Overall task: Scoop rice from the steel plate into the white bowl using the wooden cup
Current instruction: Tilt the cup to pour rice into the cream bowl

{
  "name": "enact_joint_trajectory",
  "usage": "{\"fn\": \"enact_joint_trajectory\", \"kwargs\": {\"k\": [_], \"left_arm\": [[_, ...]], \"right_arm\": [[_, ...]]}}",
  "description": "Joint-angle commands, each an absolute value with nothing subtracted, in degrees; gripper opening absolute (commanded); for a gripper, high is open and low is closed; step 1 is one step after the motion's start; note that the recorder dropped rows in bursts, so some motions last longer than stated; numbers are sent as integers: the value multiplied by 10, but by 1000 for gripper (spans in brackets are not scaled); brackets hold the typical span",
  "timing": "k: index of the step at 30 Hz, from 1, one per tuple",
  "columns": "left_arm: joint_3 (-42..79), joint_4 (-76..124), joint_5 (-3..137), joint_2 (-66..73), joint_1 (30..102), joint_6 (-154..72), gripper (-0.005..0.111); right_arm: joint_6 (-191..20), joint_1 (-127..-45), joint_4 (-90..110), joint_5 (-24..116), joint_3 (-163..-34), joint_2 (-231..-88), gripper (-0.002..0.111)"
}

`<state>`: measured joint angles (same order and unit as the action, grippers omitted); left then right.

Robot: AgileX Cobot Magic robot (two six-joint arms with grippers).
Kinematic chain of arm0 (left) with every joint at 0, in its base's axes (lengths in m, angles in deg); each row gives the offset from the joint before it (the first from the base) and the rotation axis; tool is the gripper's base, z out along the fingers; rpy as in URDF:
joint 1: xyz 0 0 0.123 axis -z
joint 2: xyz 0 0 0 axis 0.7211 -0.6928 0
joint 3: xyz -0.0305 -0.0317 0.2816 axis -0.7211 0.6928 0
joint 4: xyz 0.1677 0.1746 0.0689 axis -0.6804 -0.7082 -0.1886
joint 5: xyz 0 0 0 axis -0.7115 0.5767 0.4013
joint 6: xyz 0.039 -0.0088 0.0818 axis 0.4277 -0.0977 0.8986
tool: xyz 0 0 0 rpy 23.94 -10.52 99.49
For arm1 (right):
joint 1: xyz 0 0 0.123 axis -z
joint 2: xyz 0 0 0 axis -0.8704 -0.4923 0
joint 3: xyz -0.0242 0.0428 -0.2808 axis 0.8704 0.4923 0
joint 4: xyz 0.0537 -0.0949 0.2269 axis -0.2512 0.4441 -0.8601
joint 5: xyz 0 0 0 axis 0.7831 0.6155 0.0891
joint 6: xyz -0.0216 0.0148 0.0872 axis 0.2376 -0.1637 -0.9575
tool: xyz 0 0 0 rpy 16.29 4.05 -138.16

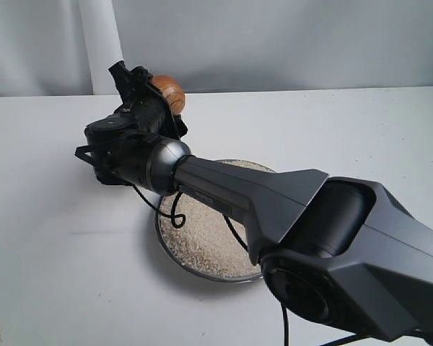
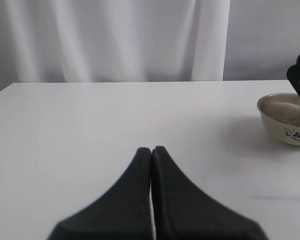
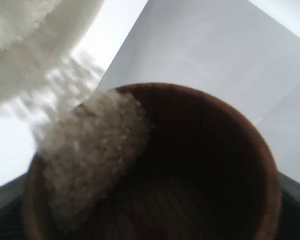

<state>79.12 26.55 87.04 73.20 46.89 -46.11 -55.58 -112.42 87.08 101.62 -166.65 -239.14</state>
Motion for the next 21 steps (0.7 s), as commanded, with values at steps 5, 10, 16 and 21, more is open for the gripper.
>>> {"fn": "enact_joint_trajectory", "kwargs": {"k": [5, 10, 16, 21], "left_arm": [[792, 265, 867, 733, 470, -463, 0], [792, 265, 867, 733, 470, -463, 0], [792, 265, 867, 733, 470, -463, 0], [792, 265, 867, 733, 470, -463, 0]], "right_arm": [[-543, -1124, 900, 1014, -1673, -2391, 0], [-524, -1124, 900, 1014, -1673, -2391, 0], [-503, -1124, 913, 1014, -1673, -2391, 0], [-503, -1124, 941, 1014, -1673, -2389, 0]]}}
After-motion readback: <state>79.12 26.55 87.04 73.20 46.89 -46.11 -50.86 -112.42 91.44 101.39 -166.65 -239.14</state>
